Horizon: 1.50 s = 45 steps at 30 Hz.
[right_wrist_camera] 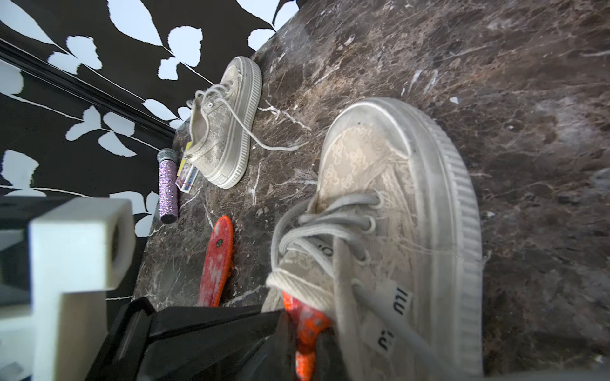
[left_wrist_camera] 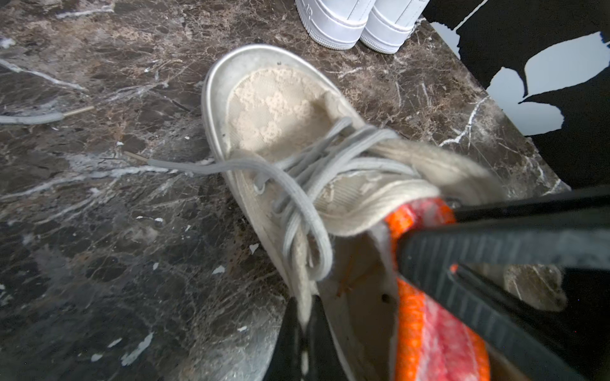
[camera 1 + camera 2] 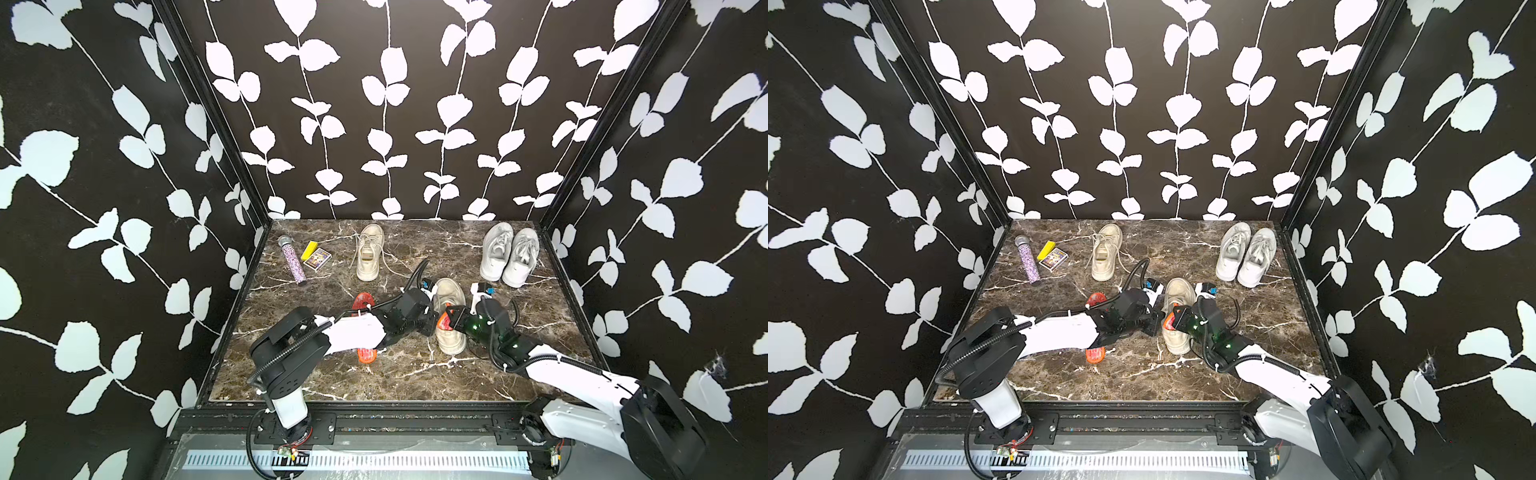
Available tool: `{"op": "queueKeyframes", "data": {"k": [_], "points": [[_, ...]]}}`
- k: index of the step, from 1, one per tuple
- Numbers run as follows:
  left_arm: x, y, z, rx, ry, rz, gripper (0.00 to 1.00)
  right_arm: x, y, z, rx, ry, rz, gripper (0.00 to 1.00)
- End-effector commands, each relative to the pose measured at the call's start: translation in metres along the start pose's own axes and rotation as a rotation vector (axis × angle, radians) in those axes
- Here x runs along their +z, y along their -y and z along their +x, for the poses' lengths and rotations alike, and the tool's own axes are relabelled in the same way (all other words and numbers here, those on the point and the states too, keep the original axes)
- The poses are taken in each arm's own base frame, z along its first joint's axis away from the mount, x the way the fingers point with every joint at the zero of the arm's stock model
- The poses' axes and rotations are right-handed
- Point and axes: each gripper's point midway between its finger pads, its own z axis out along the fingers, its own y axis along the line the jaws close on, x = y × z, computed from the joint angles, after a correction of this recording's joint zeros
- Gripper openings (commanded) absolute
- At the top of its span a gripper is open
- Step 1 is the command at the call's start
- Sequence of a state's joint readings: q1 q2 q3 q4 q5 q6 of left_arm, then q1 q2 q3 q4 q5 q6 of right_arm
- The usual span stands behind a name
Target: Remove the insole from the shoe
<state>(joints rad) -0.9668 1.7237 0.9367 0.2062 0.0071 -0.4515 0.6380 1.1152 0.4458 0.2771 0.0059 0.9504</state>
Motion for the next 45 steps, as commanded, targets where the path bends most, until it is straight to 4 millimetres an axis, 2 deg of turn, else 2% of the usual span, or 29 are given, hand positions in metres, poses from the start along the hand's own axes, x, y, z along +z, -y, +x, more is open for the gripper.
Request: {"op": "queueKeyframes", "data": {"k": [1,5,11,16,21,25,28,36,45], "points": [[0.006,-0.021,0.04,0.001,-0.145,-0.045,0.0,-0.027,-0.069,-0.069,0.051,0.247,-0.264,0.0],[0.008,-0.013,0.038,0.084,-0.176,-0.034,0.0,-0.031,-0.059,-0.075,0.082,0.286,-0.23,0.0],[-0.005,0.01,0.045,0.252,-0.182,0.005,0.0,-0.029,-0.031,-0.086,0.171,0.314,-0.138,0.0],[-0.005,0.0,0.055,0.274,-0.216,-0.028,0.0,-0.025,-0.032,-0.086,0.165,0.303,-0.144,0.0],[-0.003,-0.009,0.05,0.263,-0.199,-0.086,0.0,-0.027,-0.045,-0.082,0.113,0.267,-0.194,0.0],[0.006,-0.021,0.036,0.197,-0.184,-0.137,0.0,-0.03,-0.068,-0.075,0.074,0.235,-0.319,0.0],[0.012,-0.036,0.021,0.095,-0.152,-0.148,0.0,-0.033,-0.08,-0.064,0.015,0.211,-0.34,0.0],[0.008,-0.054,-0.029,0.001,-0.043,-0.216,0.0,-0.025,-0.066,-0.043,-0.053,0.127,-0.253,0.0],[0.004,-0.071,-0.064,-0.083,0.053,-0.291,0.0,-0.01,-0.064,-0.017,-0.126,-0.01,-0.197,0.0]]}}
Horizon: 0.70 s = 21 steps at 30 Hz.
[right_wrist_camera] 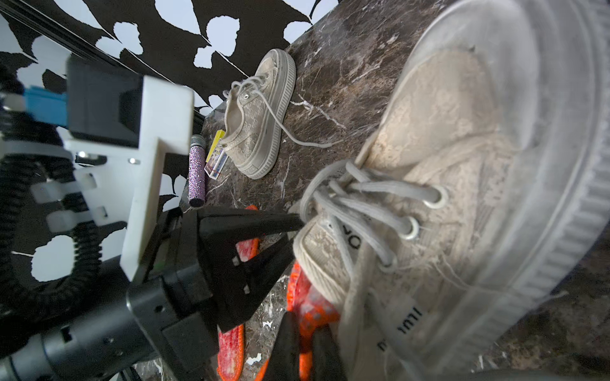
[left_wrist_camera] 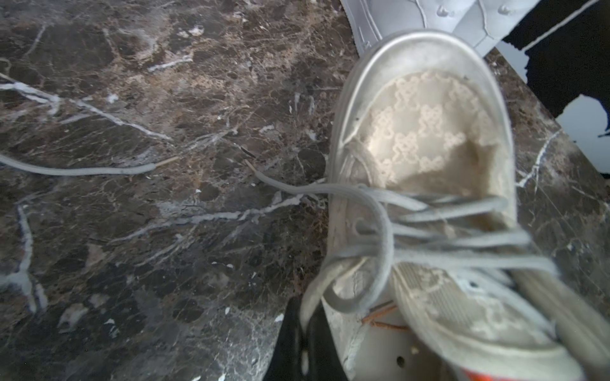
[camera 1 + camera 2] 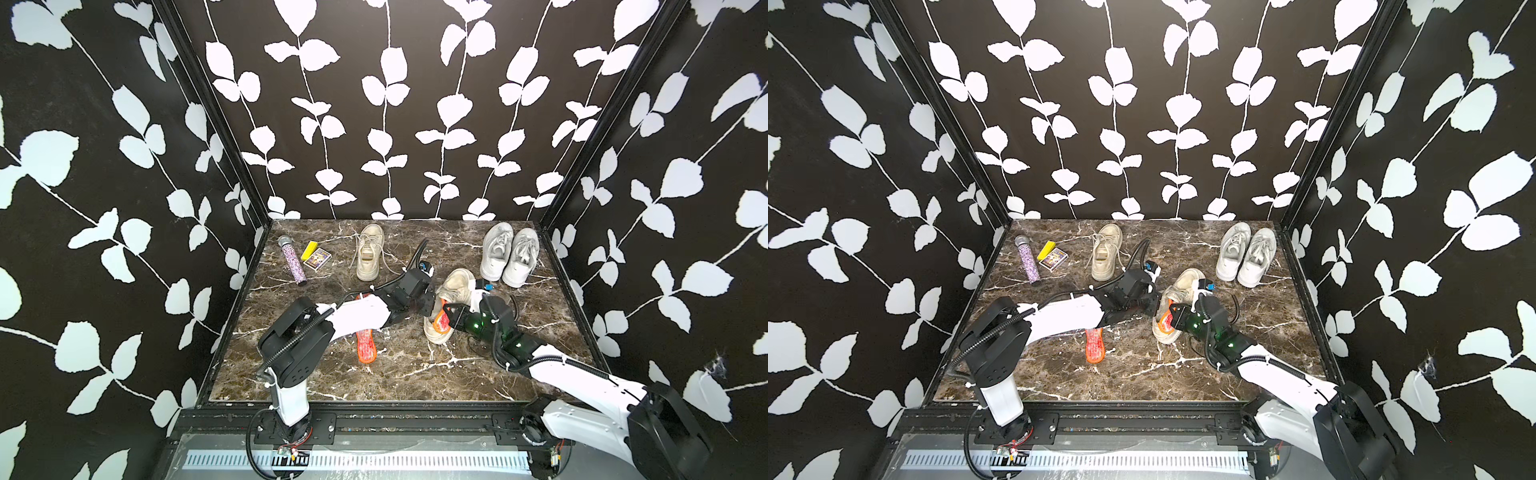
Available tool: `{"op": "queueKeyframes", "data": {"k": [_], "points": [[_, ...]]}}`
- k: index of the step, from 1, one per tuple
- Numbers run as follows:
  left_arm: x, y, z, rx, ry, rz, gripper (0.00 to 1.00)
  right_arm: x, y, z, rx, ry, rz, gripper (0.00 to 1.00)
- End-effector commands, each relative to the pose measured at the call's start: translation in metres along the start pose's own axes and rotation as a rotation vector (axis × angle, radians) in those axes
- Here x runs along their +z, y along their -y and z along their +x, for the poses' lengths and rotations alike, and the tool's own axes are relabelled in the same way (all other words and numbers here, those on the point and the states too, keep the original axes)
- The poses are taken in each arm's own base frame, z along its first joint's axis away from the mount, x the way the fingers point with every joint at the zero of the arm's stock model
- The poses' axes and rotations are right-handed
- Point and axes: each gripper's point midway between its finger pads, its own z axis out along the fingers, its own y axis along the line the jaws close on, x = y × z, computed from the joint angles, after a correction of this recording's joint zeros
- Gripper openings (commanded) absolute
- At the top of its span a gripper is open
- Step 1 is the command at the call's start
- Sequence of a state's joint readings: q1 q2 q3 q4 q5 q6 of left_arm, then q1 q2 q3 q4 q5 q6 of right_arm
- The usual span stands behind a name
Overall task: Remove the insole from the shoe
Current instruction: Remove the insole from the shoe, then place the shoe at the center of the board.
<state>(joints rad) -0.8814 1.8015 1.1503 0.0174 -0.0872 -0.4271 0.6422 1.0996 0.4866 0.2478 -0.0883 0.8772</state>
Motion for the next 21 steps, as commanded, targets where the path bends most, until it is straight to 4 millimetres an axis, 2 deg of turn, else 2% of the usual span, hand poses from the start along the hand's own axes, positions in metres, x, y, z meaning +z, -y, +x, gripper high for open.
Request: {"op": "queueKeyframes", "data": {"k": [1,12,18,21], "points": [[0.0,-0.03,-0.02,-0.063,0.047,-0.13,0.0,-0.001,-0.041,-0.019,-0.067,0.027,-0.11,0.0],[-0.004,-0.046,-0.055,-0.112,0.14,-0.226,0.0,0.022,-0.036,0.015,-0.131,-0.172,-0.026,0.0],[-0.003,-0.073,-0.064,-0.152,0.157,-0.283,0.0,0.019,-0.046,0.024,-0.197,-0.228,-0.073,0.0],[-0.002,-0.087,-0.068,-0.168,0.165,-0.312,0.0,0.016,-0.044,0.021,-0.223,-0.219,-0.055,0.0]]}}
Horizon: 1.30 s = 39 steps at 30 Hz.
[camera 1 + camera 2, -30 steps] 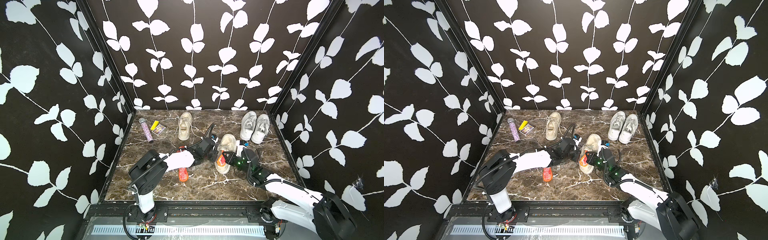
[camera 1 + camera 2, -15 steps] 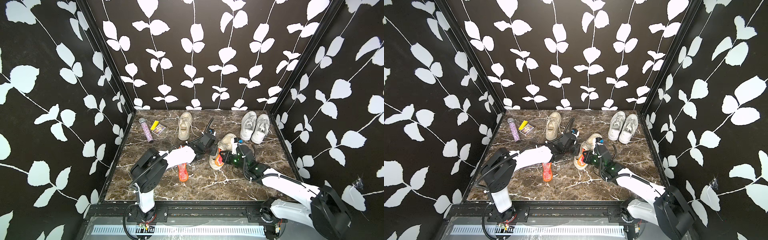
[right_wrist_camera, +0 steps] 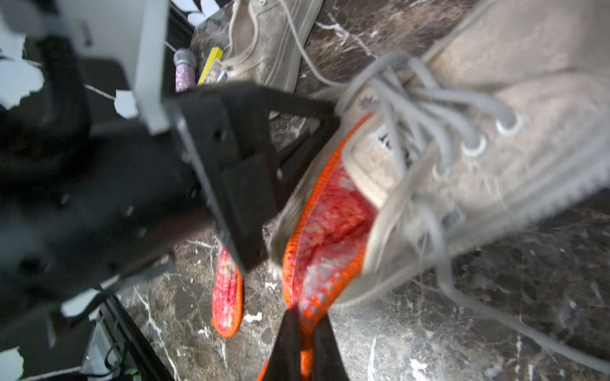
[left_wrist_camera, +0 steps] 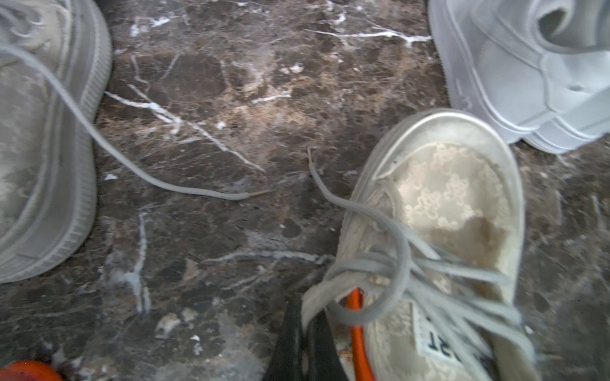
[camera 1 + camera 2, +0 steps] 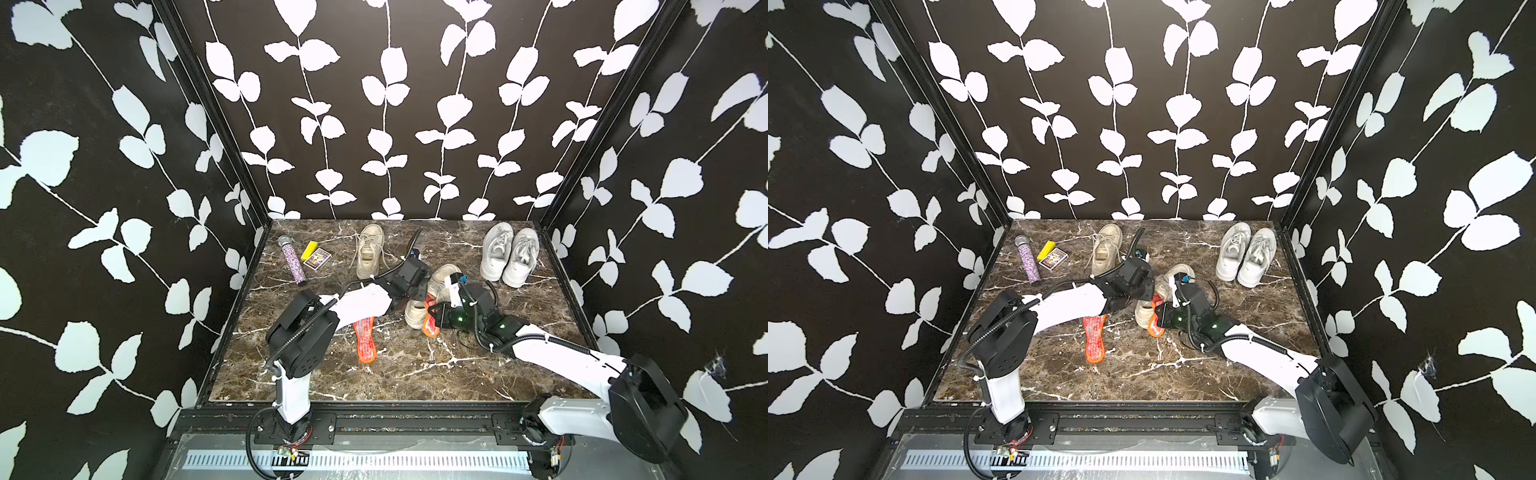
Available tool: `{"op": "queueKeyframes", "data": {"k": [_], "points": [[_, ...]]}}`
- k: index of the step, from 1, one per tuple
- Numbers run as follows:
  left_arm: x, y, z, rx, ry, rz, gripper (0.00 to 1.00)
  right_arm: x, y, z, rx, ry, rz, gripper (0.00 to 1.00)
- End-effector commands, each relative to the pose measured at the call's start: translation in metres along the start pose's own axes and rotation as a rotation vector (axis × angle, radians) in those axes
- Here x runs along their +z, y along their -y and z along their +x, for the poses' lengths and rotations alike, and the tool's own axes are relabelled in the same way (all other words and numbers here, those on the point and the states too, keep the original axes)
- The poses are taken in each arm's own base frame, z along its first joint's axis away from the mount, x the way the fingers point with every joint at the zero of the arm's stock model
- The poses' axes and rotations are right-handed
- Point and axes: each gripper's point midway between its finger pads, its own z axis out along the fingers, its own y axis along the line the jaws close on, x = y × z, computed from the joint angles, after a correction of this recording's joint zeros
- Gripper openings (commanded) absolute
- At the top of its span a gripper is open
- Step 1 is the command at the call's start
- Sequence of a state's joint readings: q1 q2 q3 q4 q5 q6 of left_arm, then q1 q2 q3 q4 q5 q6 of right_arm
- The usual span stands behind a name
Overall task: Remove the insole from the shoe
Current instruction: Place the shoe at the center of the board.
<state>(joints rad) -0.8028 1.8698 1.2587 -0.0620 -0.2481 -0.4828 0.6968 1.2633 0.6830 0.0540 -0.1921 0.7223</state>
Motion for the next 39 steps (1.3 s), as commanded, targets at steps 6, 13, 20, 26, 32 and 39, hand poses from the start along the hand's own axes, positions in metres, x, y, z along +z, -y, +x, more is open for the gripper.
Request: {"op": "queueKeyframes", "data": {"k": [6,13,20,26,32,39], "points": [[0.004,-0.032,-0.056,-0.066,0.118,-0.094,0.0,-0.015,-0.018,-0.009,-0.085,0.026,-0.05,0.0],[0.028,-0.036,-0.085,-0.079,0.127,-0.063,0.0,-0.03,-0.01,-0.016,-0.098,0.089,0.0,0.0],[0.057,-0.039,-0.13,-0.033,0.134,0.016,0.0,-0.028,-0.006,-0.007,-0.06,0.071,-0.008,0.0],[0.074,-0.039,-0.157,0.057,0.117,0.072,0.0,-0.014,-0.007,0.003,-0.011,0.056,-0.033,0.0],[0.089,-0.057,-0.158,0.11,0.059,0.029,0.0,0.004,-0.019,0.01,-0.011,0.025,-0.03,0.0],[0.099,-0.085,-0.144,0.109,-0.006,-0.031,0.0,0.031,-0.035,0.024,-0.009,-0.023,-0.032,0.0]]}}
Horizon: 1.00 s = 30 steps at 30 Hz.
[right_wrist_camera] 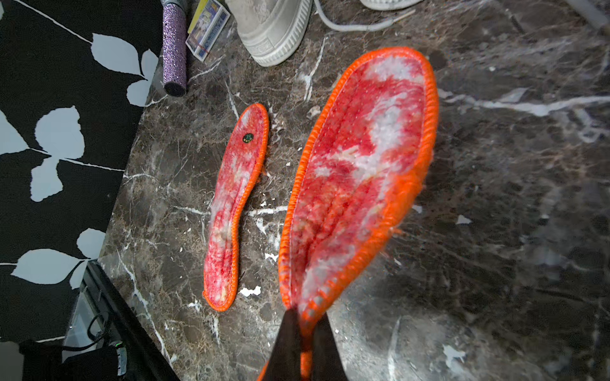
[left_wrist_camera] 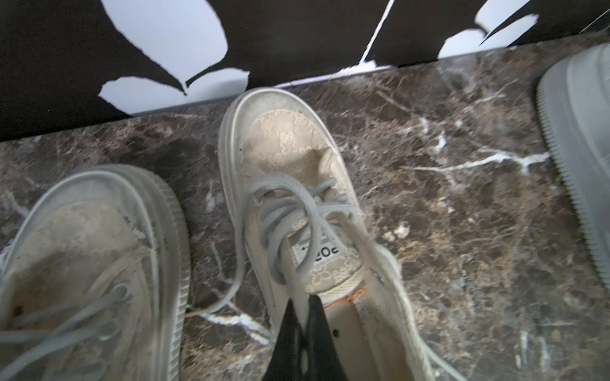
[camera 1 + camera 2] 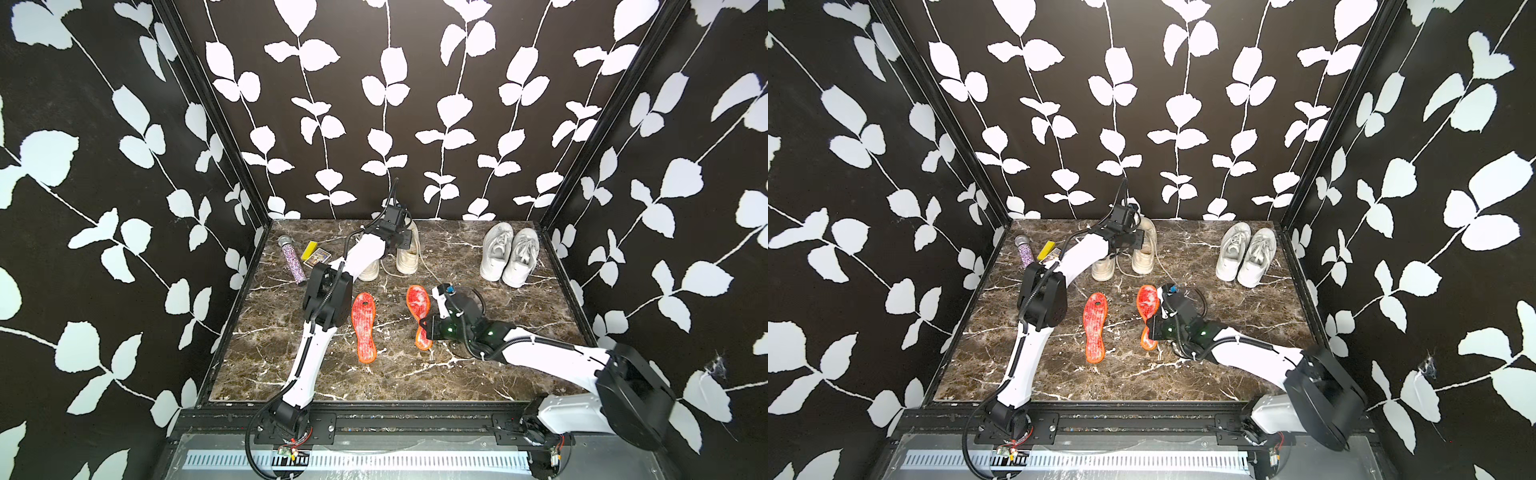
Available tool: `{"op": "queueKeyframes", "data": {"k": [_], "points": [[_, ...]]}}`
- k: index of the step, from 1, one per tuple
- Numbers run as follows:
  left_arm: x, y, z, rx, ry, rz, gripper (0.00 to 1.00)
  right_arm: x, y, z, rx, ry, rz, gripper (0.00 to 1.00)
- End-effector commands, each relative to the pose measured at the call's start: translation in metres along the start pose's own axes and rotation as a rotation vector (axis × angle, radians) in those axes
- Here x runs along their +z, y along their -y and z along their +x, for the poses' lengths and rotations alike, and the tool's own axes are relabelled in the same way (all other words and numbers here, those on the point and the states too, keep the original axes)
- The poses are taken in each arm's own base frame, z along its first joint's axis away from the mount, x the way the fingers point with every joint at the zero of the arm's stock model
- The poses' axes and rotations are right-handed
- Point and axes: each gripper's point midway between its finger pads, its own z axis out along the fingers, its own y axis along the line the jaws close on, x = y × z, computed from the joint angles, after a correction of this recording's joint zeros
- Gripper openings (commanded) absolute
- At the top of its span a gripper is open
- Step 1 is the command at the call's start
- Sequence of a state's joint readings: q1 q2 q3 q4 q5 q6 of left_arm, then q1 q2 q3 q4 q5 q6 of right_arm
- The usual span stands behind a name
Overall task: Remove the insole from the shoe
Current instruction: Place the shoe at the center of the board, then place the insole at the center of the board.
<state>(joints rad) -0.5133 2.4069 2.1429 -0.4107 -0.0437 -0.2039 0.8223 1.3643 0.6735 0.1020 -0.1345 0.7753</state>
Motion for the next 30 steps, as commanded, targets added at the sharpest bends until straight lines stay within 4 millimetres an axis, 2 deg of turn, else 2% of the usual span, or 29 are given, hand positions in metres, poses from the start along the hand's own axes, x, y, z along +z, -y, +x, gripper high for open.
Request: {"op": "queueKeyframes", "data": {"k": [1,8,13,16,23,30], "points": [[-0.013,-0.012,-0.015,0.027,0.013,-0.029,0.0,0.007,-0.025,-0.015,0.0,0.052,-0.044,0.0],[-0.033,-0.025,-0.022,0.031,-0.014,-0.08,0.17,0.033,-0.038,-0.007,-0.006,0.006,0.0,0.0],[-0.065,-0.027,-0.024,-0.006,-0.041,-0.091,0.45,0.05,-0.032,-0.002,0.009,-0.029,0.067,0.0],[-0.086,-0.026,-0.015,-0.029,-0.068,-0.08,0.56,0.058,-0.029,0.0,0.006,-0.045,0.091,0.0],[-0.138,-0.031,0.014,-0.074,-0.025,-0.064,0.67,0.084,-0.032,0.018,-0.012,-0.169,0.12,0.0],[-0.171,-0.043,0.047,-0.102,0.038,-0.087,0.72,0.09,-0.028,0.024,-0.027,-0.209,0.167,0.0]]}}
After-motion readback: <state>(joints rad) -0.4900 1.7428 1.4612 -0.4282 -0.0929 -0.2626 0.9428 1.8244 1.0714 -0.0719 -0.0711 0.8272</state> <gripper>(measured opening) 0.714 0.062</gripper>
